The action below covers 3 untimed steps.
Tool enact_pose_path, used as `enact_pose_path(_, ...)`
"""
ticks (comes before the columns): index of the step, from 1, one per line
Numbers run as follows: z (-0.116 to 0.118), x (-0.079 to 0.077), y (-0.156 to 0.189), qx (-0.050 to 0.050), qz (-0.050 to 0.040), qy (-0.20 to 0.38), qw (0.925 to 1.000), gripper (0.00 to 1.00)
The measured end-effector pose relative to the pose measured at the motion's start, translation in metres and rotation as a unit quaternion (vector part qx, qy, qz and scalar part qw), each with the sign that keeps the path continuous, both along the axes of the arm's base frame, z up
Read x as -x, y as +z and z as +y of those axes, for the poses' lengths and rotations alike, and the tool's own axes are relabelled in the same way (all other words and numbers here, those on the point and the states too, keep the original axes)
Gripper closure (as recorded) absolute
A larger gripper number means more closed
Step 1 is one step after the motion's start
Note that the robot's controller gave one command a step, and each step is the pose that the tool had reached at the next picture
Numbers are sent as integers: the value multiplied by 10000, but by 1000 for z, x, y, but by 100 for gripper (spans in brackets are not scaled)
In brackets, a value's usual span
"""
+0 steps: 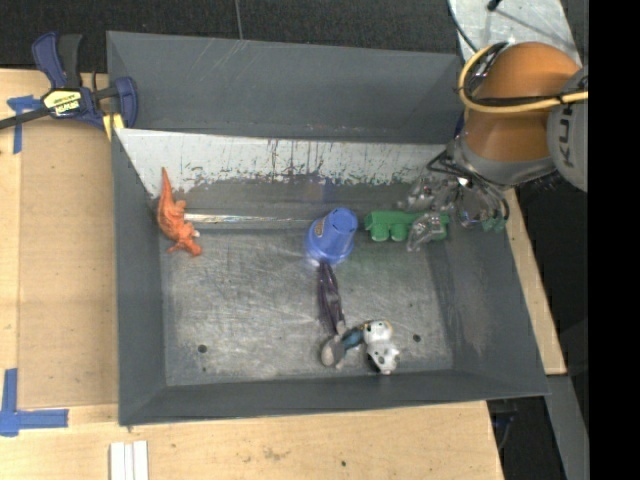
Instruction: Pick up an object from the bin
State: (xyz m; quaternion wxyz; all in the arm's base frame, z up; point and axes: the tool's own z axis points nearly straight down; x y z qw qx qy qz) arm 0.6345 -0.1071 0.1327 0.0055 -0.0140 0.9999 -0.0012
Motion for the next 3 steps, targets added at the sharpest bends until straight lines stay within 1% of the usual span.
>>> enact_pose_path(1,1,3,-47,-12,60,5,10000,100)
enact_pose_path(2,0,-2,9,0,4,10,10000,100)
enact_pose_path(3,1,1,29,-3,16,16,10000,100)
